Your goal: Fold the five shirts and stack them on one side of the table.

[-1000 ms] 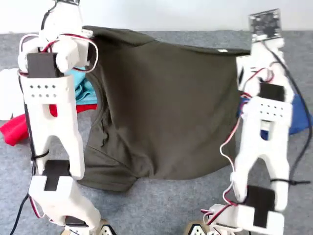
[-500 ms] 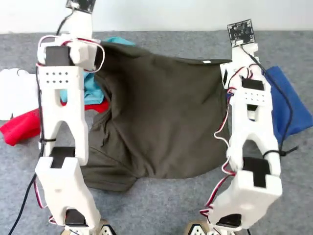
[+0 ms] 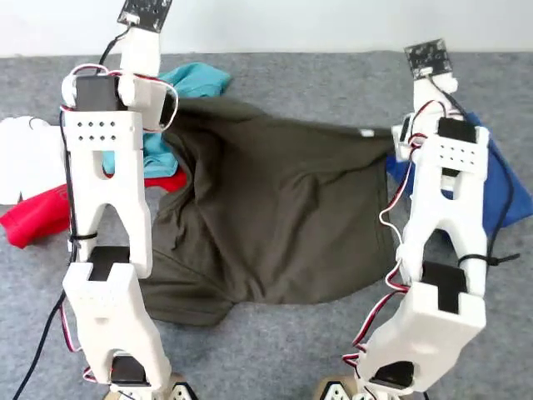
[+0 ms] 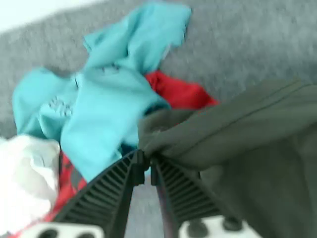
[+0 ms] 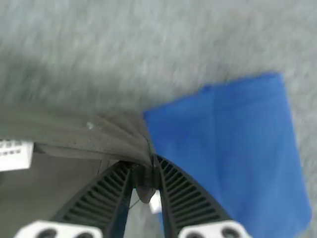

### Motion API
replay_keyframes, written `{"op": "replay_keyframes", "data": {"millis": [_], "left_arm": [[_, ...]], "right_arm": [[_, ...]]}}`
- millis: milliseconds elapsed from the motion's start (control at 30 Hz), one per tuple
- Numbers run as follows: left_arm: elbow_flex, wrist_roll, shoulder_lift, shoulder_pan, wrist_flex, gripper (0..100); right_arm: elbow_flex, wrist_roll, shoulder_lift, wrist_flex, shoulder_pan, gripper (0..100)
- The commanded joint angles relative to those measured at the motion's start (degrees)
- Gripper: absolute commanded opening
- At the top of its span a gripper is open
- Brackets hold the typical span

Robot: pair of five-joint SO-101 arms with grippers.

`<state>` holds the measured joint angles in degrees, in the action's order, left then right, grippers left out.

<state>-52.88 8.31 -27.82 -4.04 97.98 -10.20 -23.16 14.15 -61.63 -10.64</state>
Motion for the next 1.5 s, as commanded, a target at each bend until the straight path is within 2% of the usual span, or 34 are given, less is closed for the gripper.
{"op": "replay_keyframes", "data": {"millis": [0,200,500,600,800,1033,1233,1467], "left_arm": [[-0.4,0.6,1.7,-1.8,2.7,2],[15.9,1.1,9.3,-2.2,2.7,2],[44.2,4.8,29.5,-3.0,2.5,2],[50.3,4.9,35.7,-4.3,2.5,2],[62.5,9.8,44.9,-5.1,2.5,2],[69.0,10.7,50.0,-5.3,2.4,2],[70.9,10.7,50.7,-4.9,1.7,2],[82.0,10.2,50.6,-2.5,-10.5,4]], "right_arm": [[-2.8,-3.0,-5.7,-10.2,-1.0,0.9],[-2.7,-5.5,-6.4,-21.6,-2.1,1.0],[0.3,-5.6,-6.8,-28.4,-3.9,1.0],[1.2,-5.6,-7.2,-30.6,-3.8,1.0],[6.2,-5.7,-13.4,-33.0,-2.6,1.0],[19.3,-5.7,-20.9,-31.2,-1.9,1.0],[30.6,-5.7,-28.6,-27.1,1.7,1.0],[34.3,-5.7,-32.9,-22.5,2.2,1.1]]}}
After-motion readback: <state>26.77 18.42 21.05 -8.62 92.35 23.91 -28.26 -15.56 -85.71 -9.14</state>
